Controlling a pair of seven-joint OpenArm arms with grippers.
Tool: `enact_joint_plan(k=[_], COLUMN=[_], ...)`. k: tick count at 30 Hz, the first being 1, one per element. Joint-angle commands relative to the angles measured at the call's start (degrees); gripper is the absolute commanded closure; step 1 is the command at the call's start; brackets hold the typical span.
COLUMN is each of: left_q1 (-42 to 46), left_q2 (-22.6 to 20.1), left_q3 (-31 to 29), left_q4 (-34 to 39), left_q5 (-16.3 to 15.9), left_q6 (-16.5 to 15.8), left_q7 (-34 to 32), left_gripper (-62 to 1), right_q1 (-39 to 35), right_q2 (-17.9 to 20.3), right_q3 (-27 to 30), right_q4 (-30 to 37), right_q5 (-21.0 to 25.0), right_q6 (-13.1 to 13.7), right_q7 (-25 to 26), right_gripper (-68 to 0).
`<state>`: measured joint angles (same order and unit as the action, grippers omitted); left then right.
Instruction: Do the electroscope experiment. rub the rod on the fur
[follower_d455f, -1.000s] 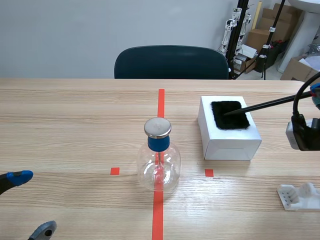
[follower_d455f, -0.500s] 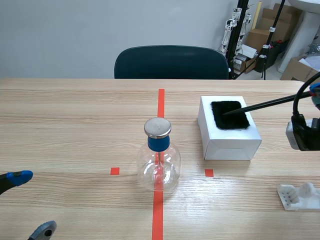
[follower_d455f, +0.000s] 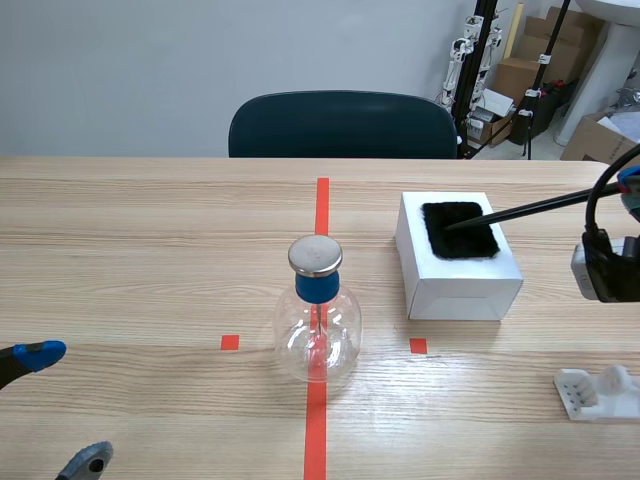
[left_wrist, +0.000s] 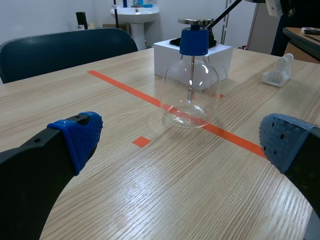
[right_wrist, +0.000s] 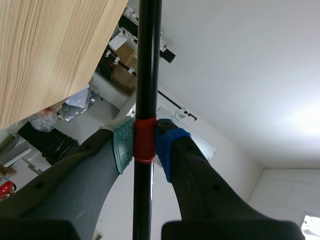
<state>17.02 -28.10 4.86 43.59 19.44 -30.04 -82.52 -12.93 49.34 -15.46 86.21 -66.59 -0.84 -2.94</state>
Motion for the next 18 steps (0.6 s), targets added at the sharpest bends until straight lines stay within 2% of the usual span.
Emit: enact_joint_plan(k=[1,3,5,10,12,14,18], left_q1=[0.11,0.11,0.11,0.11,0.11,0.11,0.11], left_q2=[-0.50,-0.50,-0.50,-0.50,-0.50,-0.50,-0.50], left_q3=[-0.37,-0.37,-0.37,-0.37,-0.37,-0.37,-0.37], left_q4=[0.31,0.31,0.31,0.31,0.31,0.31,0.31], left_q5=[-0.61,-0.61,-0.61,-0.61,-0.61,-0.61,-0.61], left_q6=[-0.09,-0.09,-0.09,-0.09,-0.09,-0.09,-0.09], left_q7=[-0.76,-0.76,-0.76,-0.76,-0.76,-0.76,-0.76], left_gripper=[-62.3,-62.3,-62.3,-62.3,-62.3,-62.3,-62.3], right_q1=[0.37,0.37,0.37,0.37,0.37,0.37,0.37], right_q2=[1.14,1.16,1.16,1.14,1.14,1.14,1.16], right_q3=[0.02,0.02,0.02,0.02,0.02,0.02,0.02], right_q4=[0.46,0.46,0.46,0.46,0.46,0.46,0.46], right_q5=[-0.70,-0.70,-0.70,-0.70,-0.70,-0.70,-0.70], right_q6=[0.48,0.48,0.48,0.48,0.48,0.48,0.48], right_q7=[-3.82,-6.80,-6.78,1.97,3.34,1.75,-6.34], right_gripper=[0.0,0.0,0.0,0.0,0.0,0.0,0.0])
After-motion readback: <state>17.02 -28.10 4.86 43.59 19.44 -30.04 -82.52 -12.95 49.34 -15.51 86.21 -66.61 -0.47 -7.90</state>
